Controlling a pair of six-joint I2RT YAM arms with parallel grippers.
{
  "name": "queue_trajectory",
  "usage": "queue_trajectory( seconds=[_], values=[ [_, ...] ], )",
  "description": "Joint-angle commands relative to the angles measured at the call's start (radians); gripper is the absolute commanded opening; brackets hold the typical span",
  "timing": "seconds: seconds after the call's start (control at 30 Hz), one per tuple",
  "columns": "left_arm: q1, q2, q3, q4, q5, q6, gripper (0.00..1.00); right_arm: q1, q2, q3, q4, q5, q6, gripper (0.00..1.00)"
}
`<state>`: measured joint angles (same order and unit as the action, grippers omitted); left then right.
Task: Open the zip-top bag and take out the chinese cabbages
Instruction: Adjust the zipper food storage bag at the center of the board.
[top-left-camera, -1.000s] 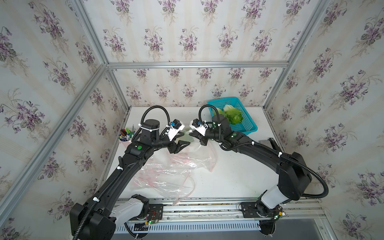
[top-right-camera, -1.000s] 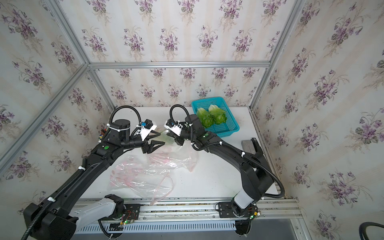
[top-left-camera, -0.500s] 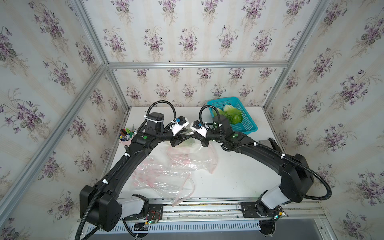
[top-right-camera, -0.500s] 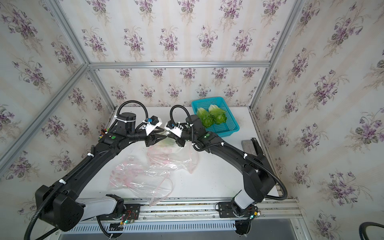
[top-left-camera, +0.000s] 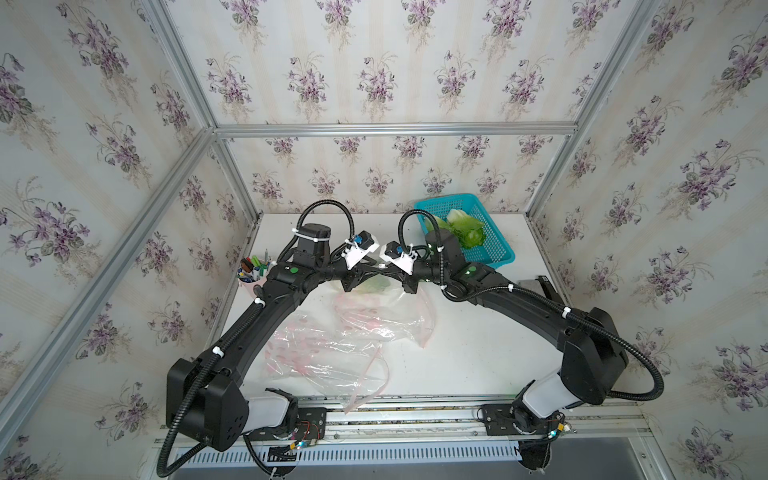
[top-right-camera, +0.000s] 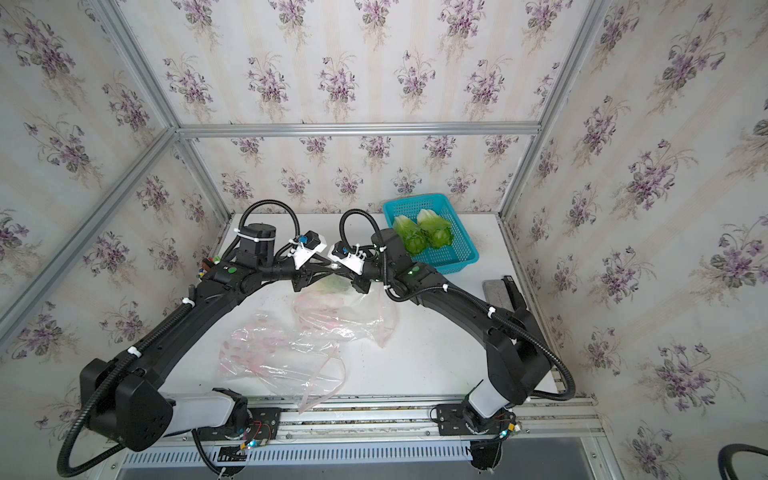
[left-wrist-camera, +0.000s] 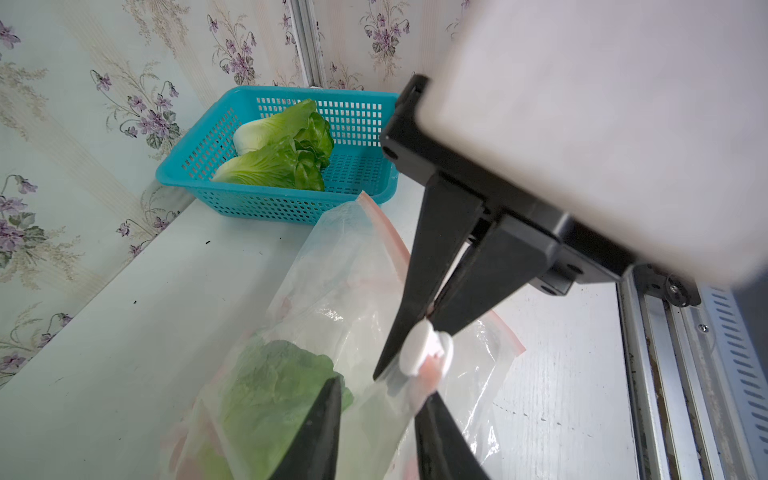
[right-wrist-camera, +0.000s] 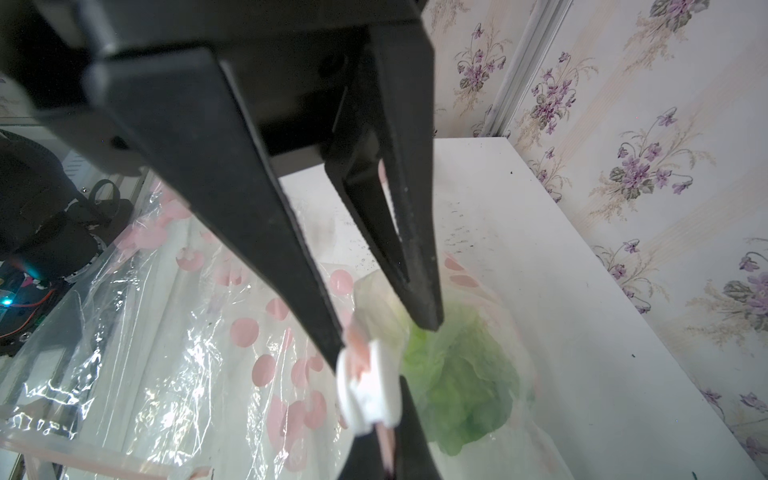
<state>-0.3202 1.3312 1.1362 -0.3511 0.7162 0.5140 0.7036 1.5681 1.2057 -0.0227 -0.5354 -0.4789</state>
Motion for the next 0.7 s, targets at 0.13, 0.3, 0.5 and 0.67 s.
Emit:
queue_trajectory(
  seconds=[0.13,0.3,0.5,0.67],
  values=[
    [0.001,0.0,-0.001,-0.004,0.042,0.03,0.01,0.0,0.018,0.012,0.015,-0.019,-0.016,0.0],
    [0.001,0.01,-0.001,-0.003,0.031,0.029,0.0,0.0,-0.012,-0.028,0.051,0.011,-0.025,0.51],
    [0.002,0.016,-0.004,-0.003,0.037,0.029,0.0,0.001,-0.127,-0.179,0.256,0.015,-0.036,0.53],
    [0.001,0.016,-0.007,-0.003,0.042,0.03,0.0,0.0,-0.144,-0.219,0.376,0.034,0.005,0.31]
  ],
)
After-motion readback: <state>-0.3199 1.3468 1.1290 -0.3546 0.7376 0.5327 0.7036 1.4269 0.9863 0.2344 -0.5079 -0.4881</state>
